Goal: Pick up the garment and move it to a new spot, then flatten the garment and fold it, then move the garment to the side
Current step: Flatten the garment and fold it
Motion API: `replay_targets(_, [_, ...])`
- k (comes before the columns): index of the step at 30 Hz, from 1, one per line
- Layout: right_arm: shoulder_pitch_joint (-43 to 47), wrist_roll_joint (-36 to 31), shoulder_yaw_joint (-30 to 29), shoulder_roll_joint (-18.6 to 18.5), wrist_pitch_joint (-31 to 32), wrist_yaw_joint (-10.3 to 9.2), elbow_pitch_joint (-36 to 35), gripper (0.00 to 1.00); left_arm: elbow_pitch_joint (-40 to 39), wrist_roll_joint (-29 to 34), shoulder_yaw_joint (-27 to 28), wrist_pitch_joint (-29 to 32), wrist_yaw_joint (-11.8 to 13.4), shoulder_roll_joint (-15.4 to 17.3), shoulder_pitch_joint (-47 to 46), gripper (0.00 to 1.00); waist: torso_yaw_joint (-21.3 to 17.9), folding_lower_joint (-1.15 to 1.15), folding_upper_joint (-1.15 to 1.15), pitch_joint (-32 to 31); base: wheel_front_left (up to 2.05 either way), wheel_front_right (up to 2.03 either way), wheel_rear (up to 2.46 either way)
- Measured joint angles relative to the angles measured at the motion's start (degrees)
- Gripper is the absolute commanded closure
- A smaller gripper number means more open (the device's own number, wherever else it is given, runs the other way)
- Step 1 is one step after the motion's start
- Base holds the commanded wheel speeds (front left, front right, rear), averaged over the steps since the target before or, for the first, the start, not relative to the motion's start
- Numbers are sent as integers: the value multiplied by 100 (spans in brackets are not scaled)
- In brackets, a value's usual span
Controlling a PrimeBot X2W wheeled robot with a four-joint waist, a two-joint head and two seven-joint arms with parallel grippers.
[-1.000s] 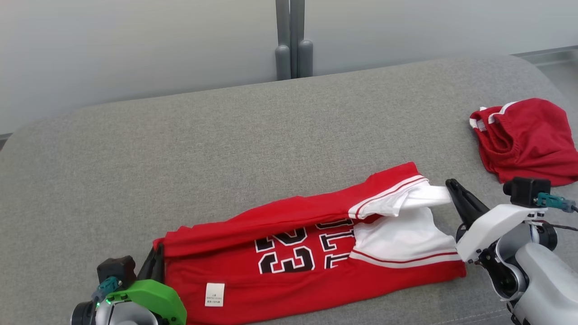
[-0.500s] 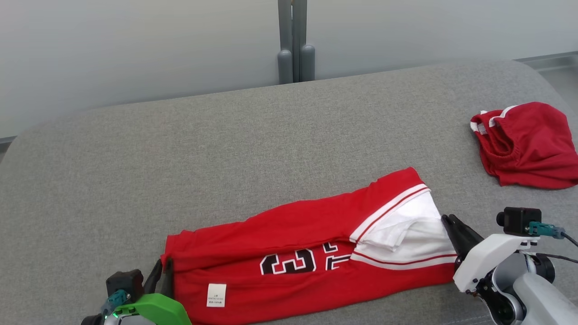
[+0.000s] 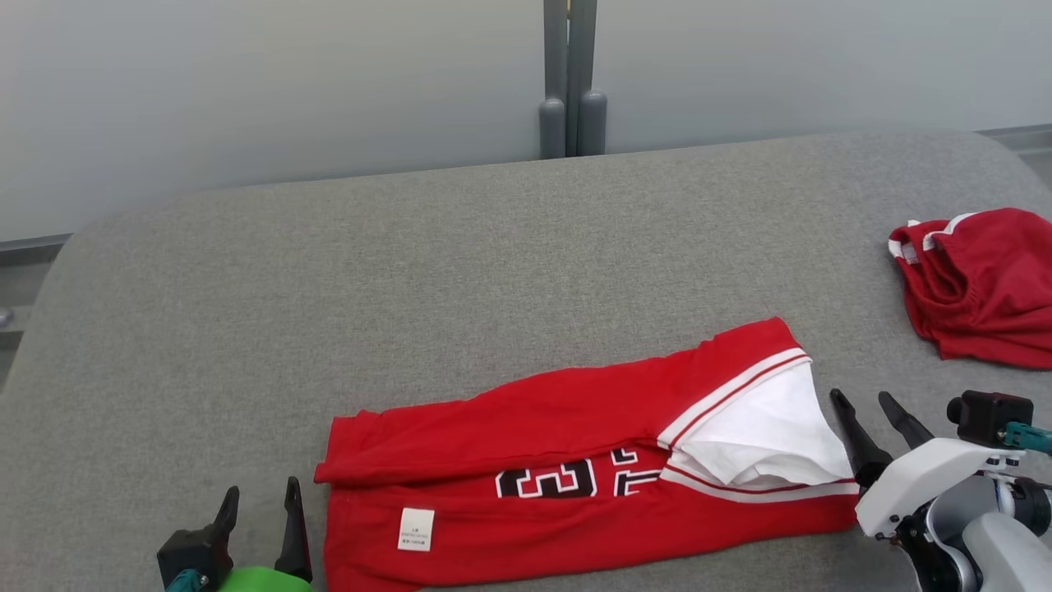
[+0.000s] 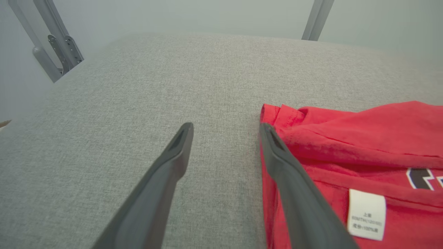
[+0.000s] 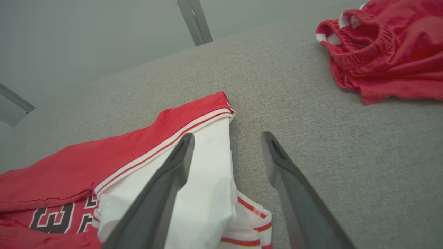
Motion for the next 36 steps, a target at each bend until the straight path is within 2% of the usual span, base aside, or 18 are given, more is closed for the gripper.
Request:
replay_targets(6, [-182,-282,-83,231,19,0,342,0,-243,-12,-182,0,-4,-10,122,0,250,0,0,-16,0,0,0])
replay_targets(18, [-432,-594,-255,442,-127,1,1539,0,-300,-30,-333,0,0,-16,167,0,791,0,0,161,0,0,0])
replay_targets(24, [-520,-533,-224,502,-174,1,1933,0,-316,-37,-352,0,0,-18,164,0,913,0,0,298,0,0,0])
replay_targets(30, [-610,-264,114,519,-31,-15,1950,0,-350,-49,-371,0,8,-18,146,0,929,0,0,365,0,0,0])
replay_targets(31, [-618,-207,201,519,4,-22,1912,17,-357,-48,-376,0,8,-18,140,0,928,0,0,368,0,0,0])
replay_targets(32, [-619,-142,279,519,32,-23,1884,53,-363,-48,-380,0,8,-18,135,0,928,0,0,371,0,0,0])
replay_targets(33, [-619,-69,348,512,73,-25,1855,72,-365,-48,-386,0,8,-18,129,0,929,0,0,371,0,0,0])
replay_targets(34, [-619,-14,419,491,78,-26,1830,100,-368,-48,-394,0,8,-18,121,0,930,0,0,371,0,0,0])
replay_targets(36, [-619,89,533,455,88,-22,1814,100,-382,-53,-410,0,8,-18,105,0,935,0,0,369,0,0,0])
